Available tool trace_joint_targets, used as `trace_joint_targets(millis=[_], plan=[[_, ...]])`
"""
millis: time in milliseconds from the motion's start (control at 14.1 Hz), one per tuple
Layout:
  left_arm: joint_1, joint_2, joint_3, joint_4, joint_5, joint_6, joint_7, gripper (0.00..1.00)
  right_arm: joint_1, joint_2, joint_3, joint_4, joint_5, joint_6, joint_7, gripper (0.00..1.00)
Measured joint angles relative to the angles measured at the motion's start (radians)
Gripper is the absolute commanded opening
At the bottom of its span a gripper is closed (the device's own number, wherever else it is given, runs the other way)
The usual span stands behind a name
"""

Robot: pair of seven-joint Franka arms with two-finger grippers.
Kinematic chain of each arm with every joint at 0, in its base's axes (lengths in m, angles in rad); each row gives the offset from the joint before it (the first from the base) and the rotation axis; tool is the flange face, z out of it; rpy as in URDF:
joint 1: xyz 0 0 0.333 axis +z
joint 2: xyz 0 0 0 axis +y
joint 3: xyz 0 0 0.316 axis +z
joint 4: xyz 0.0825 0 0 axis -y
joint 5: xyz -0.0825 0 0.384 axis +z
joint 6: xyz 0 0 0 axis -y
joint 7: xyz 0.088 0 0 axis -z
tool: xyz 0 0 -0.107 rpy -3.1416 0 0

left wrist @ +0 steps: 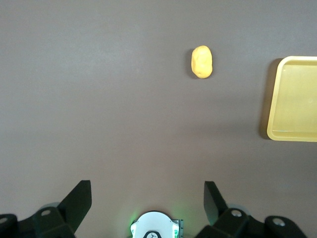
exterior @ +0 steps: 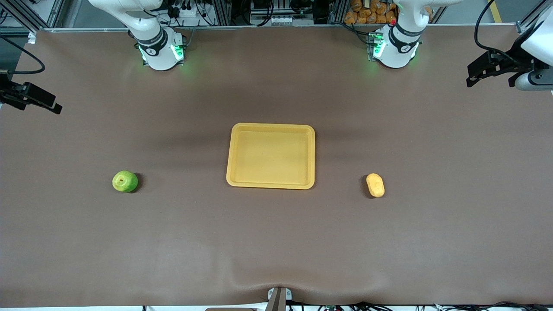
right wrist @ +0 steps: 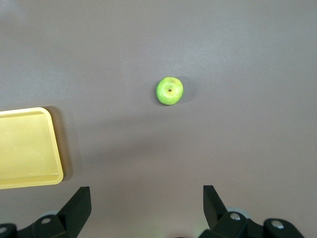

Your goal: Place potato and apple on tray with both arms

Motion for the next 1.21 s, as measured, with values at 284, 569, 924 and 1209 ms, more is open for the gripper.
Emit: trace_joint_targets(millis=[284,569,924,1209], plan=[[0.001,0.0,0.001,0.001,0.0,0.0,0.0,1.0,0.0,0.0,-0.006,0.0,0.0,0.0,0.0,1.0],[0.002,0.0,0.003,0.013,0.0,0.0,0.0,1.0,0.0,0.0,-0.007,0.0,0.0,0.0,0.0,1.0],[0.003,0.001,0.004,0.015,0.0,0.0,0.0,1.0,0.001,0.0,-0.007,0.0,0.0,0.0,-0.007,1.0],[0.003,0.001,0.004,0.015,0.0,0.0,0.0,1.0,0.002,0.0,-0.009,0.0,-0.001,0.0,-0.112,1.0]])
